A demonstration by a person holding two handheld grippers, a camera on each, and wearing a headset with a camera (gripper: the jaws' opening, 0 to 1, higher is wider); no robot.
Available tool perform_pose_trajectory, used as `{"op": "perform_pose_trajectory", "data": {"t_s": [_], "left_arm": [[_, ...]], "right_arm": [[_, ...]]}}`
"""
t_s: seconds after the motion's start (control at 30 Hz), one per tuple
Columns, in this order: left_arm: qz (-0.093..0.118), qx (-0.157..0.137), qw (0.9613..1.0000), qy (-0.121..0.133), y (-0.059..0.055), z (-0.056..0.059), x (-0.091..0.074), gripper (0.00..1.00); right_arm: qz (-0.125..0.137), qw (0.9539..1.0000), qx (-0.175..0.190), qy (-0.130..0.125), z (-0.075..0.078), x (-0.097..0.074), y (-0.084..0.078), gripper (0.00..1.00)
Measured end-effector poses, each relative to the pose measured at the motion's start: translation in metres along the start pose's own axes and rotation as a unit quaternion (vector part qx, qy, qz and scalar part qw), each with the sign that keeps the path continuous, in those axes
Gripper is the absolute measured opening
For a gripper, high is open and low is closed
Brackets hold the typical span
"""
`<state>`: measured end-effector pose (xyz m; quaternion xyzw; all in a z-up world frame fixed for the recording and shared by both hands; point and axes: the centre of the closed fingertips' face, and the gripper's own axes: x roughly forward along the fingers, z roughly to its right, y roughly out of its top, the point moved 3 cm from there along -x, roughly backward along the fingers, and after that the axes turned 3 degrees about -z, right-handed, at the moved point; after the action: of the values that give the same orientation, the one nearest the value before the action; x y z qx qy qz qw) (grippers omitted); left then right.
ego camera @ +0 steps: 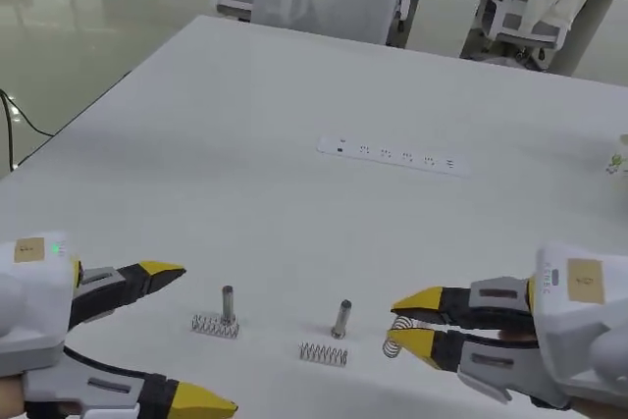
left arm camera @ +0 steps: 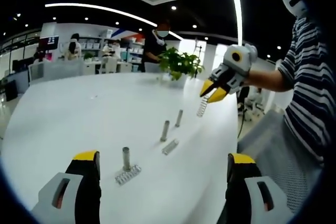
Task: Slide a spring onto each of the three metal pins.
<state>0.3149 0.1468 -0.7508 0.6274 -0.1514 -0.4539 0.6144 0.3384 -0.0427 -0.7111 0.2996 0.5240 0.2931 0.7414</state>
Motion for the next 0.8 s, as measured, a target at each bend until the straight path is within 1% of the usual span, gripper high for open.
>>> {"op": "perform_pose_trajectory", "data": {"t_s": [0.07, 0.2, 0.3, 0.43, 0.57, 0.8], "left_arm": [[-0.002, -0.001, 1.0000, 0.005, -0.002, -0.002, -0.001, 0.98], [0.004, -0.003, 0.9999, 0.013, -0.001, -0.005, -0.005, 0.98], [0.004, -0.004, 0.9998, 0.018, -0.001, -0.008, -0.006, 0.98], [0.012, -0.005, 0.9996, 0.024, 0.001, -0.010, -0.008, 0.98], [0.014, -0.006, 0.9995, 0.027, 0.001, -0.012, -0.009, 0.98], [0.012, -0.009, 0.9995, 0.029, -0.001, -0.011, -0.010, 0.98]], "right_arm": [[-0.002, 1.0000, 0.003, -0.004, 0.002, -0.001, -0.002, 0.07], [-0.007, 0.9998, 0.010, -0.015, 0.010, -0.003, -0.008, 0.07], [-0.013, 0.9993, 0.018, -0.031, 0.022, -0.008, -0.015, 0.07], [-0.025, 0.9977, 0.031, -0.054, 0.039, -0.014, -0.026, 0.07], [-0.028, 0.9960, 0.047, -0.072, 0.053, -0.017, -0.033, 0.07], [-0.029, 0.9940, 0.064, -0.083, 0.063, -0.016, -0.040, 0.07]]}}
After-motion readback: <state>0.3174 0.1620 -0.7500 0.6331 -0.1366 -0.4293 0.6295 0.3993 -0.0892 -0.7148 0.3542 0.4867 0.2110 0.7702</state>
